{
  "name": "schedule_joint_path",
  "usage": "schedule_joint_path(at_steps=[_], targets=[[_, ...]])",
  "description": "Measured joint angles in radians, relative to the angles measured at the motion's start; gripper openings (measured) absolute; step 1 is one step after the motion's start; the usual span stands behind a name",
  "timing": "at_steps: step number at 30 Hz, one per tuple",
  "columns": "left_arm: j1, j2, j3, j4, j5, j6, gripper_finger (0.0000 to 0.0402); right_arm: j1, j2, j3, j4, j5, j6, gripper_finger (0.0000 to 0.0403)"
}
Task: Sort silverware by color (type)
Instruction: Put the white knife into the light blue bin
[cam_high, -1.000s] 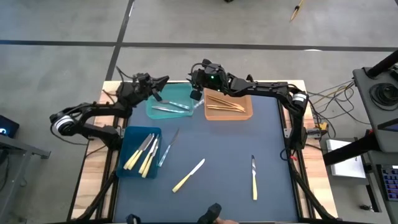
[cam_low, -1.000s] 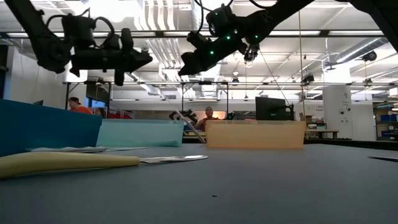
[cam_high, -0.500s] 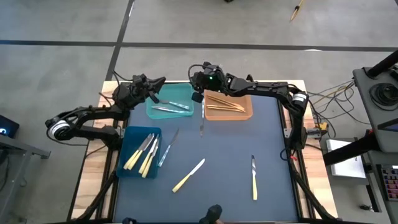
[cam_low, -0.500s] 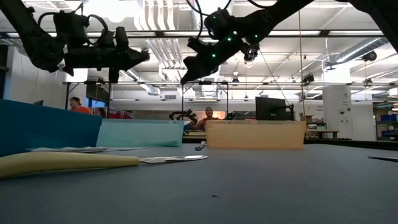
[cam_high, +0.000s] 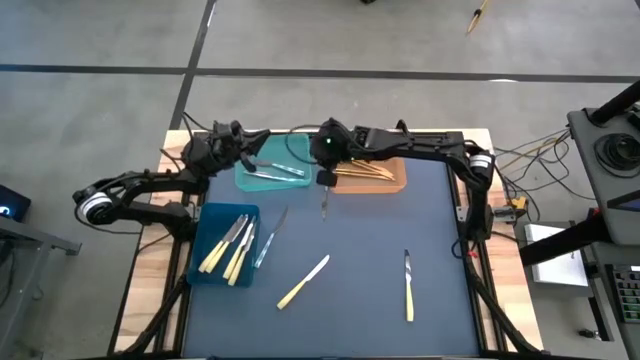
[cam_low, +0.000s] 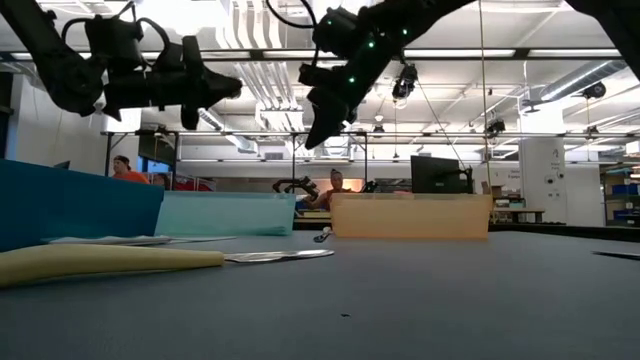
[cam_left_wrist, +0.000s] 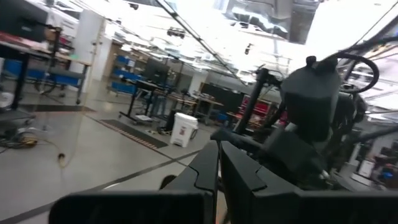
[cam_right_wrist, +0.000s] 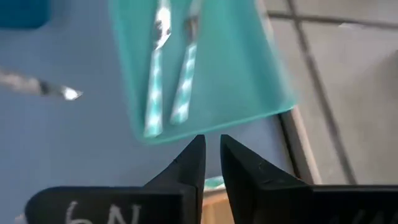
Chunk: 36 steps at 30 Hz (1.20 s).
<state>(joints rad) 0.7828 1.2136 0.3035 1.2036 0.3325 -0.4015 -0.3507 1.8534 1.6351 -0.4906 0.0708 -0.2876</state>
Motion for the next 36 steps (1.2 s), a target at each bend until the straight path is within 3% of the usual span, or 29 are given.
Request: schedule_joint_path(at_steps=[7, 19, 25, 36], targets=[[-0.095, -0.001, 0.0, 0.003, 0.008, 0.0, 0.0, 0.108, 0.007, 0.015, -0.141, 0.0, 0.082, 0.0011], [-0.322, -0.005, -0.005, 0.018, 0.053, 0.013, 0.0, 0.269, 0.008, -0.042, -0.181, 0.013, 0.283, 0.0009], [-0.409, -0.006, -0.005, 0.03, 0.045, 0.016, 0.0, 0.358, 0.008, -0.134, -0.109, 0.163, 0.373, 0.0009], [-0.46, -0.006, -0.005, 0.03, 0.042, -0.004, 0.0, 0.387, 0.008, -0.337, 0.159, 0.232, 0.453, 0.0009]])
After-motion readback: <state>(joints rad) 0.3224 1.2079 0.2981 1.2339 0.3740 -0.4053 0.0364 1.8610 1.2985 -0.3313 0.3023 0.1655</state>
